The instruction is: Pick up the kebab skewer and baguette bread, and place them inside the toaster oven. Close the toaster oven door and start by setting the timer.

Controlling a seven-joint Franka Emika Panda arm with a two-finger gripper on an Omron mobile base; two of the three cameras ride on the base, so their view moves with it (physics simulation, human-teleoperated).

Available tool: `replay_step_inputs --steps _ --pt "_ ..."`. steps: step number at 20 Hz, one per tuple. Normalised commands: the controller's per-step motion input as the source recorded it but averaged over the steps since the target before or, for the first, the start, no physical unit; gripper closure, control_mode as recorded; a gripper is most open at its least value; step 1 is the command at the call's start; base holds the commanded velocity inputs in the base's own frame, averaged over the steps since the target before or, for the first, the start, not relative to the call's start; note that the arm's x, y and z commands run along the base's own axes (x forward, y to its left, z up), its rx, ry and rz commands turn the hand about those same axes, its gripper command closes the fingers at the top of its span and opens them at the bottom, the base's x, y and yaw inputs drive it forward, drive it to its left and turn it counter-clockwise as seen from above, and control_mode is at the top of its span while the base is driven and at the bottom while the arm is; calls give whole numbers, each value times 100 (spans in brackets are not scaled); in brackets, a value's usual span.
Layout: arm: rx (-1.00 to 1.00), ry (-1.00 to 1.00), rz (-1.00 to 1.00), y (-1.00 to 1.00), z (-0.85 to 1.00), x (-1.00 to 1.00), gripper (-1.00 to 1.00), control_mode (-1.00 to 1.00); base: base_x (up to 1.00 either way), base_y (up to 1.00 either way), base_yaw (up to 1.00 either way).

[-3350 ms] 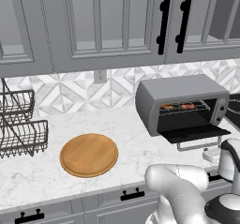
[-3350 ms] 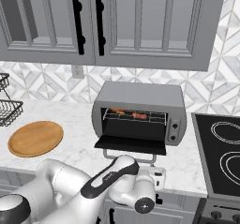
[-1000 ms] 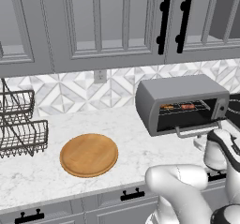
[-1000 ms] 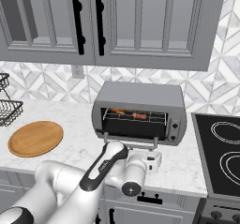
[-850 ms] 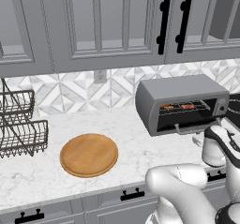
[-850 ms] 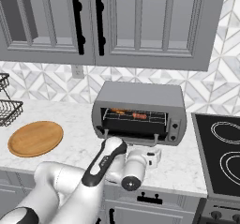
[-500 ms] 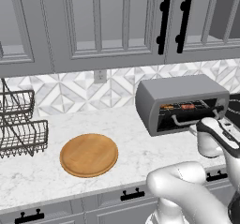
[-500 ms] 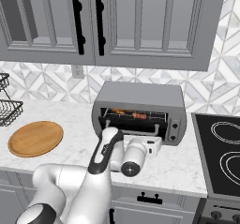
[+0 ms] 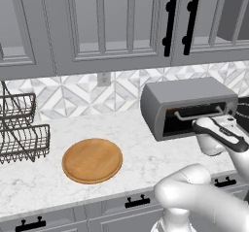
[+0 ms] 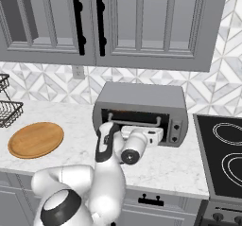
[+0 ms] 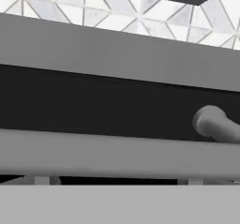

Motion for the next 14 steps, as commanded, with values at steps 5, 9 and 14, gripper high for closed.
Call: replay_step_inputs --steps 5,9,14 --pt "0 1 0 0 0 28 -100 -100 0 0 0" --pt "0 0 0 -3 -2 15 -100 -100 0 0 0" --pt "0 0 0 -50 -14 -12 -100 -100 0 0 0"
